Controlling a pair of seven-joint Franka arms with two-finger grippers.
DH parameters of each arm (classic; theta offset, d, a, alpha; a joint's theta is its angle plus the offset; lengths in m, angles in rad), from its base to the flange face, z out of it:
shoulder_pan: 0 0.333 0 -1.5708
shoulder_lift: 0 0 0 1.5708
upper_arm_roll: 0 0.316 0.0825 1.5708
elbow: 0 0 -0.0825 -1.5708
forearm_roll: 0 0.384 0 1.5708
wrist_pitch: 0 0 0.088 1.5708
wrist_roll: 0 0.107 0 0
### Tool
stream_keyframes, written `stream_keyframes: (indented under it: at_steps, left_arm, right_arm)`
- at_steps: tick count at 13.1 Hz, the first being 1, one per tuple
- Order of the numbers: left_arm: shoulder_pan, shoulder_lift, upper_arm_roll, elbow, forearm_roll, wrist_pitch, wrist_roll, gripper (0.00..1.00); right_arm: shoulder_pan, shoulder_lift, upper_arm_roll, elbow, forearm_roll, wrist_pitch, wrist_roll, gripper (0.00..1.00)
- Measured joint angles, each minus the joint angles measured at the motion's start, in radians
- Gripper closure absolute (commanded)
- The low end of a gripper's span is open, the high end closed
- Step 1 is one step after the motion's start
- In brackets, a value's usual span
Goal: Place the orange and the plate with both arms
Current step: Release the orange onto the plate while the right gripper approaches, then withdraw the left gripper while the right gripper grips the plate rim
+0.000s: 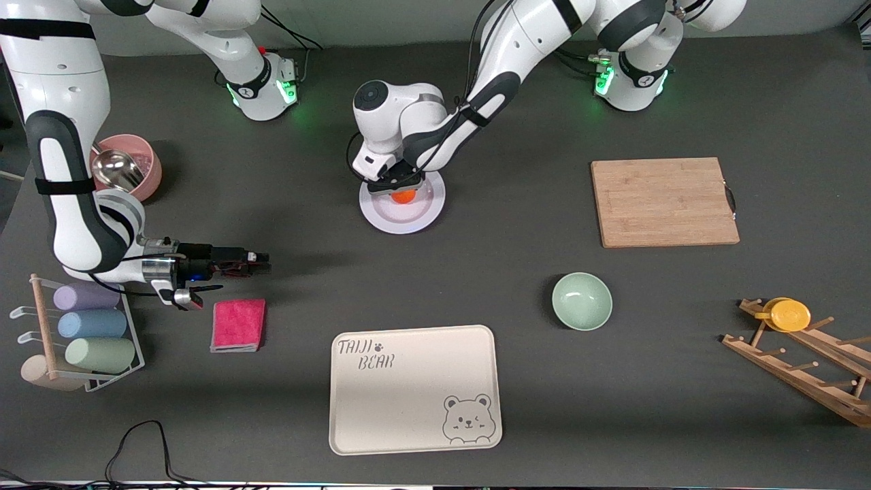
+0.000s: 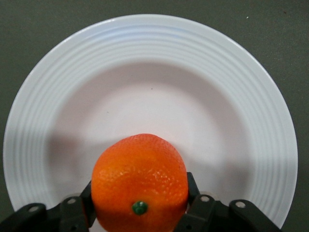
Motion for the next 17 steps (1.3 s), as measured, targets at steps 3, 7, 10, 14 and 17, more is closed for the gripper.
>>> stream_keyframes:
  at_steps: [3, 7, 10, 14, 17]
  left_arm:
    - [0.001, -0.001, 0.003, 0.012, 0.003, -0.005, 0.001, 0.0]
    - [0.075, -0.075, -0.04, 0.065, -0.041, -0.151, 0.057, 0.0]
    - [0.234, -0.264, -0.112, 0.078, -0.197, -0.355, 0.213, 0.0]
    - [0.475, -0.52, -0.114, 0.075, -0.369, -0.567, 0.444, 0.0]
    - [0.707, -0.651, -0.109, 0.063, -0.448, -0.665, 0.661, 0.0]
  right_arm:
    - [0.007, -0.002, 0.0, -0.042, 0.035, 0.01, -0.025, 0.0]
    - [0.022, -0.022, 0.0, -0.112, 0.048, 0.068, -0.026, 0.0]
    - [0.057, -0.067, 0.0, -0.223, 0.111, 0.108, -0.049, 0.0]
    - [0.132, -0.098, 0.001, -0.374, 0.257, 0.143, -0.188, 0.0]
    - [0.185, -0.098, 0.001, -0.452, 0.316, 0.146, -0.289, 0.0]
